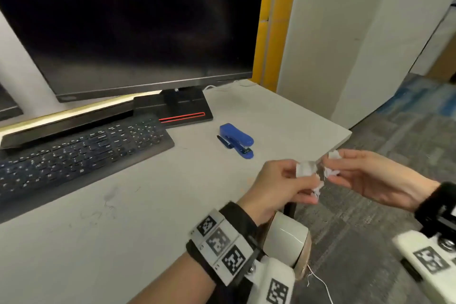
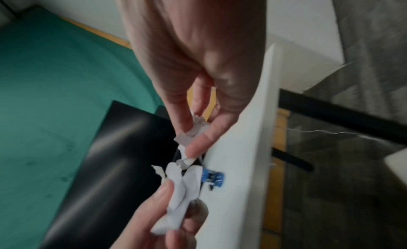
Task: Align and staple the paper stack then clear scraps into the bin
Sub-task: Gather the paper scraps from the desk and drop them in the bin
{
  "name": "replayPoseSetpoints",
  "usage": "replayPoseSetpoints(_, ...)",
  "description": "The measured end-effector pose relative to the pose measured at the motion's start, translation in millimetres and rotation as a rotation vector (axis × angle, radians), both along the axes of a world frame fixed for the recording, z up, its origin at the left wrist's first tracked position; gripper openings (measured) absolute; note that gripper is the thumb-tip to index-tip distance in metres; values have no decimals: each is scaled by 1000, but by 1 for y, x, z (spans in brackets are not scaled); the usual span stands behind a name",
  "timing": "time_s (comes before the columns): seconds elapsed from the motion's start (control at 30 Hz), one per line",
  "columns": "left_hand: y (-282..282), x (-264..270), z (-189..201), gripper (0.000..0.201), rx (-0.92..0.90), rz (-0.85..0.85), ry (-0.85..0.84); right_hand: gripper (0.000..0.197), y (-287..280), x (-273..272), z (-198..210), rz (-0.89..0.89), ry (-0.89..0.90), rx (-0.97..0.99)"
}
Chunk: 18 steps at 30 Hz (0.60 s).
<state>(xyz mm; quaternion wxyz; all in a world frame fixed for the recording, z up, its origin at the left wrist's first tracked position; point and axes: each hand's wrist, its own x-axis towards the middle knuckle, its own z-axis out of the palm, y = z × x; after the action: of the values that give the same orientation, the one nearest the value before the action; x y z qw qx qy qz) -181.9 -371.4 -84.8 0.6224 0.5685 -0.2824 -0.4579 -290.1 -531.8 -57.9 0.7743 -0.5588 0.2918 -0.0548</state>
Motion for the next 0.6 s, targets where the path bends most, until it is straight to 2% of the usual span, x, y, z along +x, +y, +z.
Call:
replayPoseSetpoints(0.13, -28, -22, -54, 18, 78, -138, 29, 38, -25, -24, -60, 58, 161, 35)
replayPoseSetpoints(0.17, -34, -22, -67, 19, 103, -145, 25, 38, -30, -25, -78, 44, 190, 51)
replayPoseSetpoints(0.27, -57, -16, -107, 21, 205, -138, 30, 14, -49, -14, -133, -67, 252, 113)
replayPoseSetpoints(0.33, -73, -11, -134, 18, 292, -141, 40, 7, -62, -4, -174, -144, 294, 119)
replayPoseSetpoints(0.43, -102, 0, -174, 12, 406, -151, 40, 13, -78, 10, -234, -215, 335, 134)
replayPoseSetpoints(0.53, -132, 21, -217, 18, 525, -157, -54, 20, -86, 23, -286, -255, 392, 119)
replayPoseSetpoints(0.6, -148, 32, -240, 12, 603, -163, -109, 22, -89, 33, -321, -253, 445, 69)
